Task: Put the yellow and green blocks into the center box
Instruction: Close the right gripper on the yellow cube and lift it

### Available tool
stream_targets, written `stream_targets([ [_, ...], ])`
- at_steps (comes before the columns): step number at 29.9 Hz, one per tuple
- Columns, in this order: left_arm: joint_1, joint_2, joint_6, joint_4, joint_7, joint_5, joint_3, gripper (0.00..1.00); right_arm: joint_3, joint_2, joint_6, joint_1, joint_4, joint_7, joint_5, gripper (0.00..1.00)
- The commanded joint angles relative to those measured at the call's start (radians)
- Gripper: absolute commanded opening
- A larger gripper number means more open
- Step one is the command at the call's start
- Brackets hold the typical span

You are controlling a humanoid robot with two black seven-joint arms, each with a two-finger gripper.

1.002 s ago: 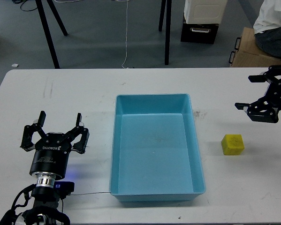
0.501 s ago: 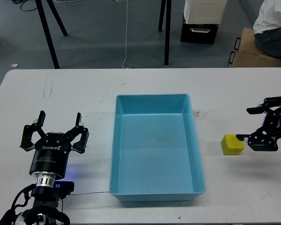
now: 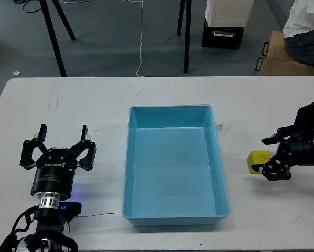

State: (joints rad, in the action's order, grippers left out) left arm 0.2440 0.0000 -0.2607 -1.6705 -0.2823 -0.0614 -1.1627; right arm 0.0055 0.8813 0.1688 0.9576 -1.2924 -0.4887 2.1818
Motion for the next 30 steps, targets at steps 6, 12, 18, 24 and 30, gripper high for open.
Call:
stream_targets([
  [6,0.000,0.000,0.000,0.000,0.000,0.000,0.001,1.00,-0.027,-0.048,0.000,0.023,0.062,0.000,0.000,0.86],
  [12,0.000,0.000,0.000,0.000,0.000,0.000,0.000,1.00,-0.029,-0.074,-0.002,0.016,0.079,0.000,0.000,0.76],
  [18,0.000,0.000,0.000,-0.002,-0.001,0.000,-0.002,1.00,-0.029,-0.081,-0.003,0.021,0.081,0.000,0.000,0.48],
  [24,0.000,0.000,0.000,0.000,-0.017,0.000,0.000,1.00,-0.030,-0.077,-0.003,0.026,0.077,0.000,0.000,0.21],
  [30,0.000,0.000,0.000,0.000,-0.040,0.000,0.000,1.00,-0.038,-0.074,-0.003,0.082,0.082,0.000,0.000,0.12],
])
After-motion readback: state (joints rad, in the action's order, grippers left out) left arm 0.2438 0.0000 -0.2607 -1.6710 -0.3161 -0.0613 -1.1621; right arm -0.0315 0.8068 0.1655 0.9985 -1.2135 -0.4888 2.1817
